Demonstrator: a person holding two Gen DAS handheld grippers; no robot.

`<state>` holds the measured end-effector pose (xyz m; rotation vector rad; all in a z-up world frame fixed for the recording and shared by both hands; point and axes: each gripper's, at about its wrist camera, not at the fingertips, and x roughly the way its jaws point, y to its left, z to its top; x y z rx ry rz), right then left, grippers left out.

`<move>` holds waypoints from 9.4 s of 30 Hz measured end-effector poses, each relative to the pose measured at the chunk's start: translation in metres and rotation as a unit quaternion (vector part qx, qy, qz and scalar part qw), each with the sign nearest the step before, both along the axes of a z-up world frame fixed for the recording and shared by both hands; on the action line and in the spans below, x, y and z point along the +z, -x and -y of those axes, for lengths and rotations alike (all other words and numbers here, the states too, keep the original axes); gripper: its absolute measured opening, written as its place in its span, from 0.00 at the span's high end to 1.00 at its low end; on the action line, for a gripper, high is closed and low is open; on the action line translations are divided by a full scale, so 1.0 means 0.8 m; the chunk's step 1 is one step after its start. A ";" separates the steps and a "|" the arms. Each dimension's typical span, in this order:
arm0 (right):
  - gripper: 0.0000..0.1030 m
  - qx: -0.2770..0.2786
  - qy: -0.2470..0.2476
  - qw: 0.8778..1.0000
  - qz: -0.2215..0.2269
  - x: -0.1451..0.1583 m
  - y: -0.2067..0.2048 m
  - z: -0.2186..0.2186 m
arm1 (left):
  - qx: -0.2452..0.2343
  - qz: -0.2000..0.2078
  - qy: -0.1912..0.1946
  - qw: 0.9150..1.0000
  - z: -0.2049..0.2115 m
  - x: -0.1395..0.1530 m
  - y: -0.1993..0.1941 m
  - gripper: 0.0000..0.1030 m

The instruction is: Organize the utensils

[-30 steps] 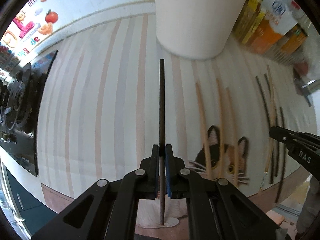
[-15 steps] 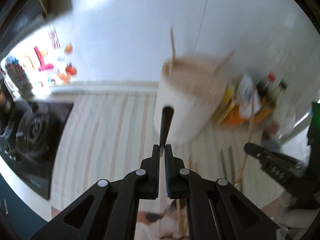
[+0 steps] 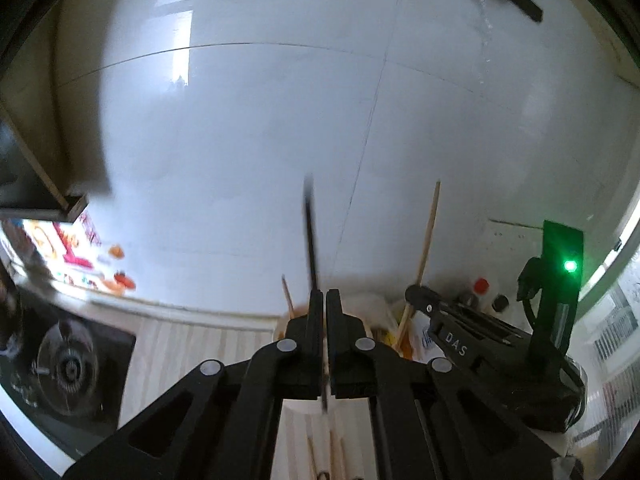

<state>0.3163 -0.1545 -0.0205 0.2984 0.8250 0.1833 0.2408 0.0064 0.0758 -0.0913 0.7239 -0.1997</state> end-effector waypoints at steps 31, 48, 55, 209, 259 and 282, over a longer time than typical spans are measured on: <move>0.93 0.050 0.073 0.953 -0.291 -0.305 0.125 -0.049 | 0.039 -0.397 -0.110 0.911 -0.240 -0.489 0.085 0.72; 0.93 0.010 0.088 0.940 -0.329 -0.345 0.131 -0.041 | 0.100 -0.418 -0.042 0.902 -0.203 -0.487 0.085 0.93; 0.93 0.010 0.092 0.939 -0.331 -0.344 0.126 -0.035 | 0.074 -0.402 -0.113 0.906 -0.160 -0.476 0.055 0.97; 0.92 0.039 0.179 0.888 -0.422 -0.416 0.129 -0.035 | 0.004 -0.371 -0.123 0.921 0.017 -0.454 0.108 0.95; 0.95 0.007 0.072 0.997 -0.037 -0.025 0.093 0.022 | 0.008 -0.014 0.003 1.000 -0.004 -0.027 0.063 0.96; 0.95 0.013 0.063 0.998 -0.022 0.008 -0.112 -0.017 | 0.034 -0.015 -0.010 0.999 0.016 -0.052 -0.145 0.96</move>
